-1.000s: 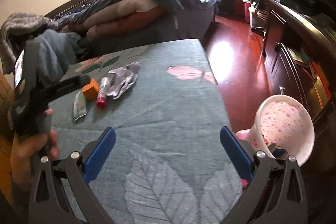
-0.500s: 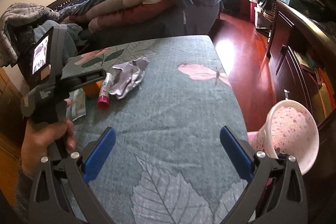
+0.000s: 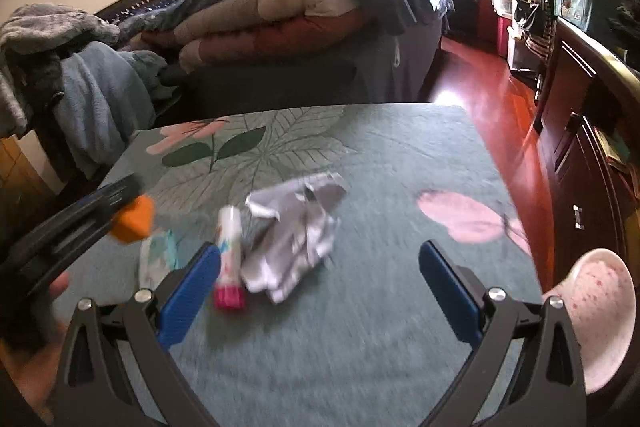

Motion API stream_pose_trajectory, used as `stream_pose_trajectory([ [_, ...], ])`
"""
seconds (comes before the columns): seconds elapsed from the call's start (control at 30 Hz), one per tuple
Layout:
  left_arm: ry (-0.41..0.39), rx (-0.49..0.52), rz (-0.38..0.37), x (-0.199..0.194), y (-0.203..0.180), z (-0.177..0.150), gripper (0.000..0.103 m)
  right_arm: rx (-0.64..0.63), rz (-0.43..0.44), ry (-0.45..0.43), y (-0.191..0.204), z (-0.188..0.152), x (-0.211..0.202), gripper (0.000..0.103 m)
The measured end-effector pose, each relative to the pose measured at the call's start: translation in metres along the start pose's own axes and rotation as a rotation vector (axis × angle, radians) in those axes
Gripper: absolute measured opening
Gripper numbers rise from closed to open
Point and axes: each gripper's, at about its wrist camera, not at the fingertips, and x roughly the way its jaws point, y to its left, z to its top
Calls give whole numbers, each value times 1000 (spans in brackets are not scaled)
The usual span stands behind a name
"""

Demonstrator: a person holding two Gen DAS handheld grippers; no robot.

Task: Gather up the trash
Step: 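Grasp the orange sponge block with the left tool while the right tool grasps the crumpled white paper, then carry the sponge block and paper over the wastebasket and open both tools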

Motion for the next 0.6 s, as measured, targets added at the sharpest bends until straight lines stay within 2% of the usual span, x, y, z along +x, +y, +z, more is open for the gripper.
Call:
stream_pose_trajectory([
  [0.23,-3,-27,-5,2,22,2,39,11,-45,91,13,22,59,97],
  [0.3,3,-33,-10,5,25,3,39,2,-52,111,16,22,67,85],
  [0.37,6,-36,-14,6,28,2,39,-17,-60,132,21,19,73,67],
  [0.47,13,-36,-14,7,29,0,39,-55,-81,128,28,15,76,62],
  [0.6,18,-39,-15,3,28,-2,39,-64,-83,114,27,12,67,60],
])
